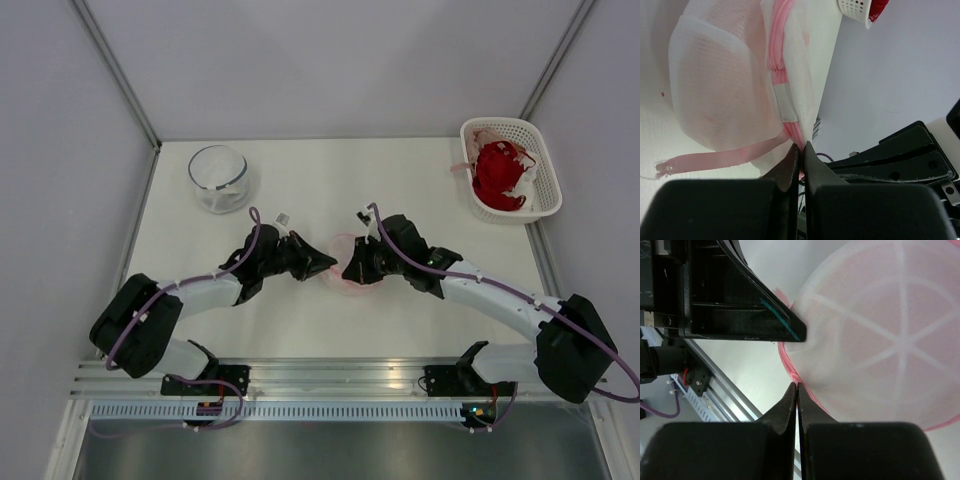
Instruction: Unzip the laundry bag and remove the bra
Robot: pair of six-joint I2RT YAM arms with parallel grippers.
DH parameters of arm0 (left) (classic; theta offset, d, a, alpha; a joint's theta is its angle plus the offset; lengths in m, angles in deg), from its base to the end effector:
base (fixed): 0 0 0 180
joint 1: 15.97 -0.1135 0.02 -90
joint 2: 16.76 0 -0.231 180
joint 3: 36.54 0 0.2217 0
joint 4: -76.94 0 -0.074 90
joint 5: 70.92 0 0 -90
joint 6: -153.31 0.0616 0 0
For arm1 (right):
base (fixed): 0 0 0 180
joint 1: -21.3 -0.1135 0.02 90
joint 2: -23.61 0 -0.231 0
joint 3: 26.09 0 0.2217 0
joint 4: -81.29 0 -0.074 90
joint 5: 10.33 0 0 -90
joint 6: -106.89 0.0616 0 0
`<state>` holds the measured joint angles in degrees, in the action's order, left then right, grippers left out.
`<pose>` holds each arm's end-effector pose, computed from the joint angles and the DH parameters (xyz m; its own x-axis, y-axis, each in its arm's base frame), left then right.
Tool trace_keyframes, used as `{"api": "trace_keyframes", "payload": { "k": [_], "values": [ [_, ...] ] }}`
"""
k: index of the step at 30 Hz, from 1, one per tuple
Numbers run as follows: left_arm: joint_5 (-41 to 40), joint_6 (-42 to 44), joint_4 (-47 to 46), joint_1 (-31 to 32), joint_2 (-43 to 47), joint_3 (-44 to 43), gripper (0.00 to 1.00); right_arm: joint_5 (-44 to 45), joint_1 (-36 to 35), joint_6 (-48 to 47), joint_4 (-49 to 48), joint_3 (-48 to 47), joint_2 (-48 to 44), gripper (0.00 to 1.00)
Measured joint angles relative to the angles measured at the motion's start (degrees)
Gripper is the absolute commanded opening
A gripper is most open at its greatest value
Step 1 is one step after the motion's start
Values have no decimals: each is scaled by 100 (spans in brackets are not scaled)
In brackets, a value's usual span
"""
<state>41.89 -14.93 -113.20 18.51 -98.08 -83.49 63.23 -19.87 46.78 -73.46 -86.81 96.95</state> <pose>0.2234 -0.1824 0.1630 -0.8651 -0.5006 -0.0301 -0.1654 0.3415 -0.9252 0.1957 0.1943 0.2047 -0.7991 -0.0639 -0.5978 -0.4629 0.6998 0.5440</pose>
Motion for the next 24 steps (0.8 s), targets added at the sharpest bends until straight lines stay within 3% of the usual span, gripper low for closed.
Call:
{"api": "trace_keyframes", "payload": {
  "k": [12, 24],
  "values": [
    [1064, 514, 42, -1410, -476, -380, 2, 1344, -24, -188, 831, -232, -389, 0],
    [2212, 1091, 173, -1593, -1388, -1226, 2, 2588, -26, -203, 1228, -485, 531, 0]
  ]
}}
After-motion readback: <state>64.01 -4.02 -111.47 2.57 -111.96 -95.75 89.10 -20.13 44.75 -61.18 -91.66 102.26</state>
